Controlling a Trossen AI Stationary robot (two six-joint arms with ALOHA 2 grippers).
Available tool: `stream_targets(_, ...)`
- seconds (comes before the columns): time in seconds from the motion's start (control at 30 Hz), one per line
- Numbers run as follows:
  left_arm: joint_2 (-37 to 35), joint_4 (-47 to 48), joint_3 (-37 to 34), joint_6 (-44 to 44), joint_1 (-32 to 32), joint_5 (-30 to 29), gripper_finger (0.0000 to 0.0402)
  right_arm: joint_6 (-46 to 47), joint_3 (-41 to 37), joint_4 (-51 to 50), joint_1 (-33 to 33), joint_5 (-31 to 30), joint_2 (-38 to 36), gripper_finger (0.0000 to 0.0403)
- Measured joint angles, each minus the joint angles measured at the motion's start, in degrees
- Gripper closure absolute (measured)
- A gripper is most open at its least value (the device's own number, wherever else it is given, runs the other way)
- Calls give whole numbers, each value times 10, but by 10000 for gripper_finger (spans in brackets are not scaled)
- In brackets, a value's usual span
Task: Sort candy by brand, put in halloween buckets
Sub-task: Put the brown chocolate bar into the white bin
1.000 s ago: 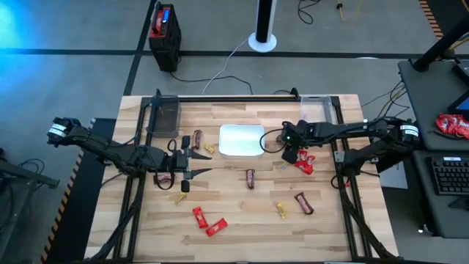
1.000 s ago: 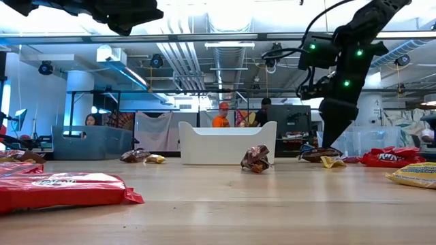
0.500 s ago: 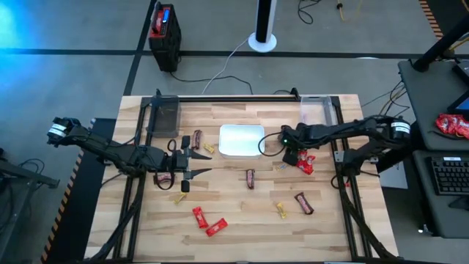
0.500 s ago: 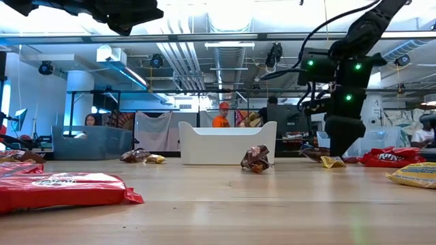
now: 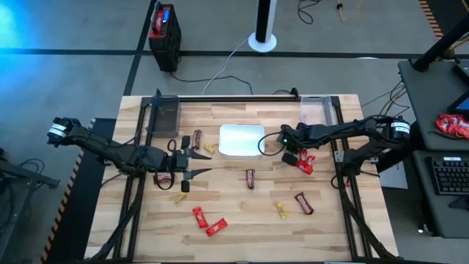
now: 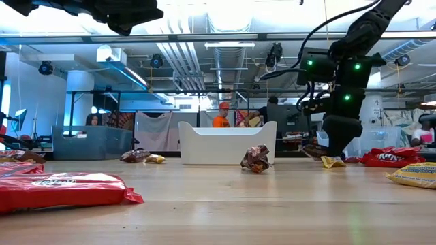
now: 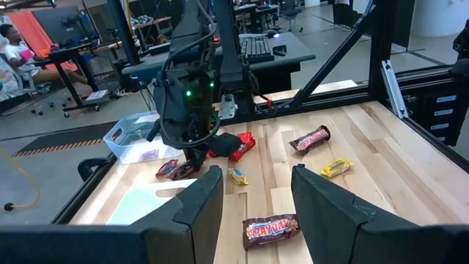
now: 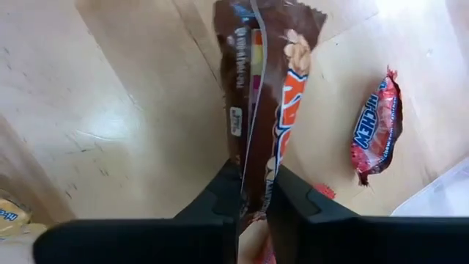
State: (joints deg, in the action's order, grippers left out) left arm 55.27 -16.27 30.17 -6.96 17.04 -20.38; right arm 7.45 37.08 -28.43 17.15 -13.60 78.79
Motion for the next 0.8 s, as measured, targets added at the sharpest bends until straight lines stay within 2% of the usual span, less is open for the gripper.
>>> stream_targets(0.2,0,0,0,2,0,0,255,15,19,-37,-1,6,-33,372)
stream_targets(0.5,0,0,0,5,0,0,255,-5,104,-67,-29,6,-81,372)
stream_targets(0.67,0,0,0,5,0,0,255,-48,146,20,-54,6,-66,372)
stream_targets(0.8,0,0,0,12,0,0,255,-90,151,137,-63,25,-37,372)
